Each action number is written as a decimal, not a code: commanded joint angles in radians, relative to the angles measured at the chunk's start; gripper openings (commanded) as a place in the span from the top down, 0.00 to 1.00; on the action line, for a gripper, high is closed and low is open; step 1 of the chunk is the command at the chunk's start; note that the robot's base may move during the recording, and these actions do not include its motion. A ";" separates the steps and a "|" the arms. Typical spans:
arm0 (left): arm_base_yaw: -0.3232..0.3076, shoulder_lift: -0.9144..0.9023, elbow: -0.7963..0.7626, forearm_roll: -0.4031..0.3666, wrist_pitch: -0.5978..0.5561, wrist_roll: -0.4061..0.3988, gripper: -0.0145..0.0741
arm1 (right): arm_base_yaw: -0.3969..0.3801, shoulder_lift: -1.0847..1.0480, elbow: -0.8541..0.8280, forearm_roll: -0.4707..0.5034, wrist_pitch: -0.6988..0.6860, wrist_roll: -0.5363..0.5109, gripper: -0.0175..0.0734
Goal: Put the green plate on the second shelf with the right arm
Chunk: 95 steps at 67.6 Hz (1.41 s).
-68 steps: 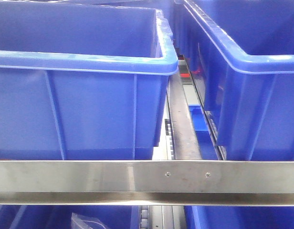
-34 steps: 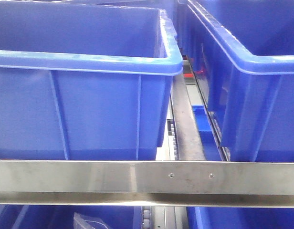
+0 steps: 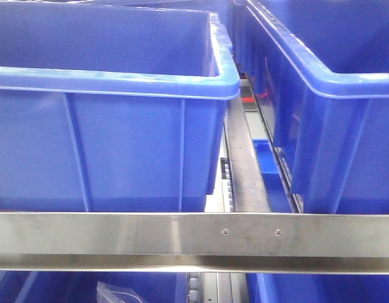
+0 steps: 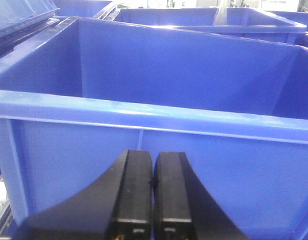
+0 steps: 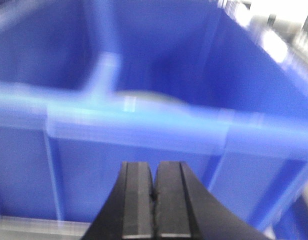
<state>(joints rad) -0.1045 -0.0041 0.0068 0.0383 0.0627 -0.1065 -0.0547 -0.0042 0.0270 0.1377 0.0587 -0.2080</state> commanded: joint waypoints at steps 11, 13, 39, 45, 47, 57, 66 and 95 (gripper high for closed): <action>0.000 -0.017 0.041 -0.003 -0.083 -0.002 0.69 | -0.003 -0.025 -0.017 -0.002 -0.029 0.006 0.74; 0.000 -0.017 0.041 -0.003 -0.083 -0.002 0.69 | -0.003 -0.025 -0.017 0.003 -0.014 0.006 0.74; 0.000 -0.017 0.041 -0.003 -0.083 -0.002 0.69 | 0.055 -0.027 -0.017 0.017 0.015 0.005 0.74; 0.000 -0.017 0.041 -0.003 -0.083 -0.002 0.69 | 0.102 -0.027 -0.017 0.017 0.015 0.005 0.74; 0.000 -0.017 0.041 -0.003 -0.083 -0.002 0.69 | 0.105 -0.027 -0.017 0.017 0.015 0.005 0.74; 0.000 -0.017 0.041 -0.003 -0.083 -0.002 0.69 | 0.099 -0.027 -0.017 0.017 0.013 0.005 0.74; 0.000 -0.017 0.041 -0.003 -0.083 -0.002 0.69 | 0.094 -0.027 -0.017 0.017 0.008 0.004 0.74; 0.000 -0.017 0.041 -0.003 -0.083 -0.002 0.69 | 0.094 -0.026 -0.017 0.017 0.008 0.004 0.74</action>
<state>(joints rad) -0.1045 -0.0041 0.0068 0.0383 0.0627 -0.1065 0.0479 -0.0105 0.0270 0.1524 0.1523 -0.2043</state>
